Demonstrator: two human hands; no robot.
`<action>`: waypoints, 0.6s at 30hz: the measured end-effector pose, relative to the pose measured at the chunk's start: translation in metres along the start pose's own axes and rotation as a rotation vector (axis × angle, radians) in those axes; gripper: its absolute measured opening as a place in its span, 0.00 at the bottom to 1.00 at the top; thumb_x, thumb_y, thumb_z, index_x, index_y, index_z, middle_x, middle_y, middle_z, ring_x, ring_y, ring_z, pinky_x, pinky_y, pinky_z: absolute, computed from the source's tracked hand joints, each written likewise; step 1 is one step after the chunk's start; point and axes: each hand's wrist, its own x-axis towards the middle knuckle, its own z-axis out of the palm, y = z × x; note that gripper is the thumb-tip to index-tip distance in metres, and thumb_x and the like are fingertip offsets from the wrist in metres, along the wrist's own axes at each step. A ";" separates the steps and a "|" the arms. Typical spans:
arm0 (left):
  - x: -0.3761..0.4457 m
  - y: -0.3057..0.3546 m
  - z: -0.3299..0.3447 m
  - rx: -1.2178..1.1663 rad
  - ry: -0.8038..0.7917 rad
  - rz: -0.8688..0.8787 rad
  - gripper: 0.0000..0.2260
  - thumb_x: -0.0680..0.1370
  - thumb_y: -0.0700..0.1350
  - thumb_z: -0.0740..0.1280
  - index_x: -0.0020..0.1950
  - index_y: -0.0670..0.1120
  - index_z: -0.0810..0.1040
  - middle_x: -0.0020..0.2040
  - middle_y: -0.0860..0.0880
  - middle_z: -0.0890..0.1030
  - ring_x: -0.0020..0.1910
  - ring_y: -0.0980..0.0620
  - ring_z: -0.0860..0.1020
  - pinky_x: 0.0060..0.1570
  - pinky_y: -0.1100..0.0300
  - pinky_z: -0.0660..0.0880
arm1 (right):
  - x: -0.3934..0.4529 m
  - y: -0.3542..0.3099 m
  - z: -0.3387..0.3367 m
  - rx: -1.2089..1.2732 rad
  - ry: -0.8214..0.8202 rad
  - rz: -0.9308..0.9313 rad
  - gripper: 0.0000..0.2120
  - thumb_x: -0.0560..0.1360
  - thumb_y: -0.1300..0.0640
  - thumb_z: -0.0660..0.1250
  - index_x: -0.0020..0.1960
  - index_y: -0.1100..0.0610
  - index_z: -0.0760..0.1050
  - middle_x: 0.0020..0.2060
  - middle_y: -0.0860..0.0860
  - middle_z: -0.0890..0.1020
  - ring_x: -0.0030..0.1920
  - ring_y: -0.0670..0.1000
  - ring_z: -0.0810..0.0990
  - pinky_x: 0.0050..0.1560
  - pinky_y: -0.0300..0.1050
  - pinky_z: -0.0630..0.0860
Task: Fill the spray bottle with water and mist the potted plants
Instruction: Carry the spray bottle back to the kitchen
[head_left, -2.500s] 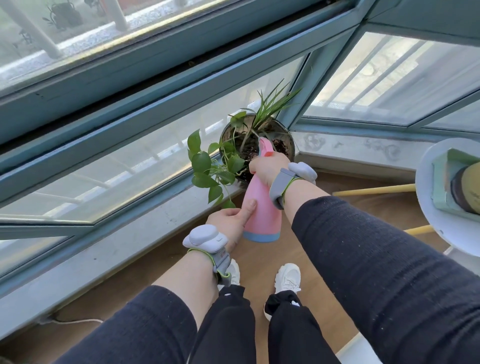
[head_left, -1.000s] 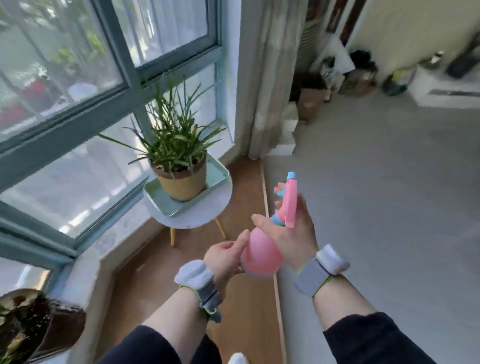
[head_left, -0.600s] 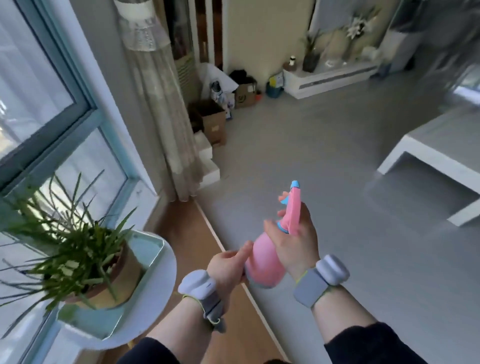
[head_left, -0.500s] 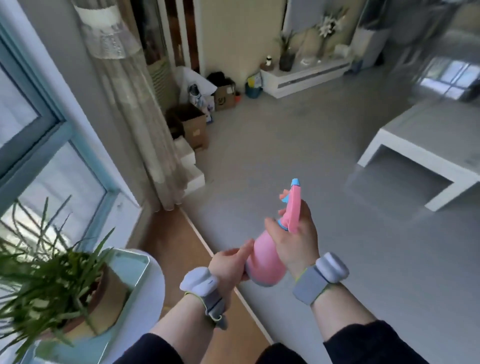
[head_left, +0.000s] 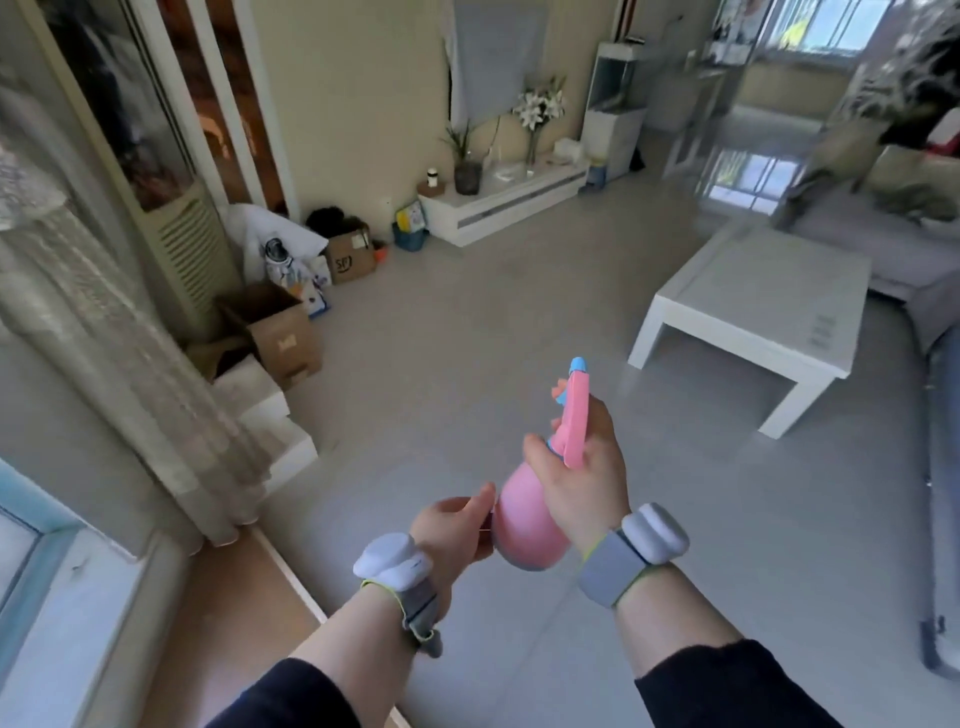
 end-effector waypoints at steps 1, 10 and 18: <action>0.010 0.008 0.009 -0.002 -0.009 0.005 0.13 0.76 0.50 0.68 0.44 0.40 0.83 0.41 0.42 0.84 0.38 0.46 0.81 0.48 0.55 0.82 | 0.014 0.003 -0.004 0.003 0.002 0.008 0.25 0.71 0.63 0.68 0.67 0.53 0.69 0.54 0.44 0.75 0.61 0.53 0.74 0.63 0.49 0.71; 0.124 0.079 0.091 0.144 -0.069 0.084 0.10 0.77 0.49 0.67 0.40 0.45 0.80 0.40 0.45 0.83 0.37 0.48 0.79 0.50 0.55 0.80 | 0.147 0.067 -0.033 -0.031 0.133 0.100 0.24 0.72 0.62 0.67 0.66 0.53 0.68 0.56 0.45 0.75 0.60 0.51 0.74 0.61 0.45 0.70; 0.262 0.129 0.154 0.237 -0.167 0.163 0.09 0.78 0.47 0.67 0.40 0.45 0.80 0.39 0.46 0.82 0.38 0.48 0.77 0.52 0.52 0.79 | 0.271 0.140 -0.023 -0.061 0.223 0.149 0.24 0.71 0.61 0.67 0.65 0.51 0.69 0.46 0.50 0.75 0.49 0.50 0.76 0.51 0.40 0.69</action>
